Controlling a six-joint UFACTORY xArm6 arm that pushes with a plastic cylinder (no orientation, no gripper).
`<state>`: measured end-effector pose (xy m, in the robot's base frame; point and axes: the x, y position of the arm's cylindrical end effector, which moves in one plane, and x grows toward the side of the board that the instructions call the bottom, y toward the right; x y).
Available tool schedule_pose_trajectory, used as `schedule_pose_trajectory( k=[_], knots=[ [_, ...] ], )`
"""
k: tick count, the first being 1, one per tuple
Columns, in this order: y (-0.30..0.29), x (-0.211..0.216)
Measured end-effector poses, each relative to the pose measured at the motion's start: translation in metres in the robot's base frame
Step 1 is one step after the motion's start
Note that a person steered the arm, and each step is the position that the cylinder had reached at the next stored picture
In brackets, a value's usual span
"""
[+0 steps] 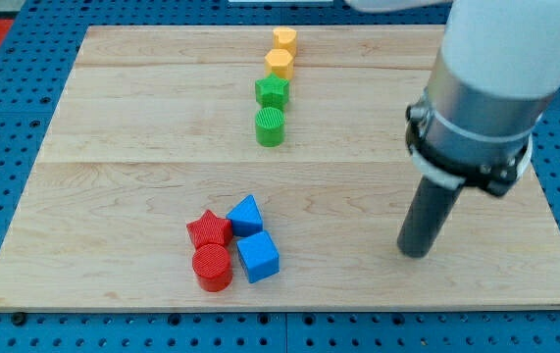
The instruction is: Push the blue blocks below the green blocks
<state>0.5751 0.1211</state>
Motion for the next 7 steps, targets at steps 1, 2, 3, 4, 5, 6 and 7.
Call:
schedule_pose_trajectory(
  k=[1,2,3,4,5,6,7],
  knots=[
    [-0.043,0.027],
    [-0.087,0.044],
    [-0.11,0.043],
    [-0.139,0.039],
    [-0.156,0.031],
    [-0.147,0.026],
    [-0.152,0.02]
  ],
)
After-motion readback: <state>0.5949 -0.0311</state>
